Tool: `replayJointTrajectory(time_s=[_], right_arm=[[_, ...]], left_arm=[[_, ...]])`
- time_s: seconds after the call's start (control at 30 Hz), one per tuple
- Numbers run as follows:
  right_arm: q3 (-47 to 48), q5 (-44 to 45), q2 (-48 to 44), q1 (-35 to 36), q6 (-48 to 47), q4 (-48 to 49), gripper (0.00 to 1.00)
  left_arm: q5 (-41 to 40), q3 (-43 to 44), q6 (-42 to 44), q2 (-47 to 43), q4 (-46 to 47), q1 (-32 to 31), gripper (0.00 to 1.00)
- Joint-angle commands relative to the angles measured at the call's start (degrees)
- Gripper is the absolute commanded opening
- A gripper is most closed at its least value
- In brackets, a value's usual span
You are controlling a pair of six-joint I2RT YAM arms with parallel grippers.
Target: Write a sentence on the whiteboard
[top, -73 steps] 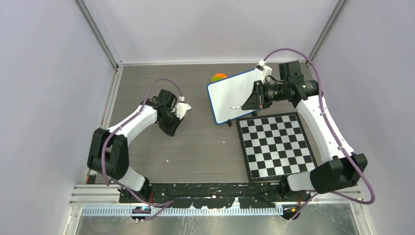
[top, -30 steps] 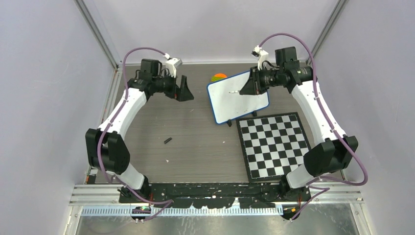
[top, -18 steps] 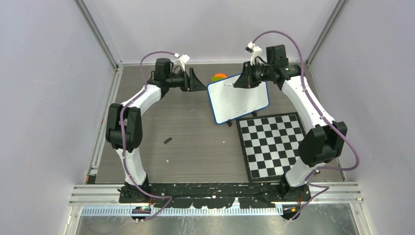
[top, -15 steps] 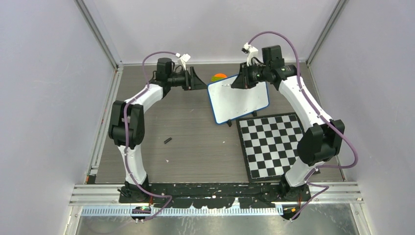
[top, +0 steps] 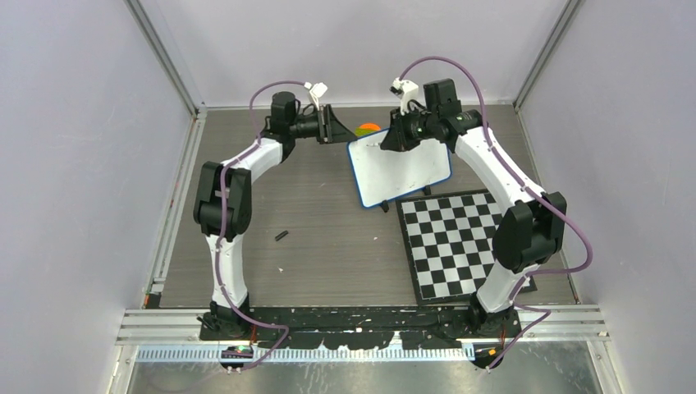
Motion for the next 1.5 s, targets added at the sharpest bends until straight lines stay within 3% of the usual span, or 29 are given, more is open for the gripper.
replayJointTrajectory(time_s=[0.0,0.13,0.4,0.5,0.73,1.03,1.23,1.47], right_arm=[[1.51,0.79,-0.57,0.94,-0.92,3.61,0.0],[0.4,0.46,-0.63,1.29,-0.24,4.7,0.0],[-0.18,1.12,-0.33,2.04,-0.53,5.42,0.0],[0.12,2.53,-0.09,2.89,-1.36,5.36,0.0],[-0.26,4.21,-0.02,4.1,-2.13,4.55,0.0],[-2.81,5.45,-0.24,4.87,-2.84,5.87,0.0],[-2.43,5.47,0.05,5.82,-2.89,6.22,0.0],[-1.11,6.57,1.1,6.64,-2.6,6.66,0.0]], left_arm=[[2.35,0.13,-0.82,-0.66,3.88,-0.5,0.44],[1.72,0.93,3.18,-0.29,-1.23,-1.35,0.41],[1.1,6.51,5.86,2.51,-7.62,-2.07,0.19],[1.21,6.88,5.89,2.81,-7.85,-2.06,0.18],[0.01,8.02,6.93,2.13,-10.77,-2.06,0.33],[-0.86,8.36,6.37,2.66,-10.69,-2.31,0.09],[-1.05,8.55,7.45,2.82,-11.56,-2.31,0.01],[-0.6,9.27,8.44,3.35,-12.44,-2.73,0.0]])
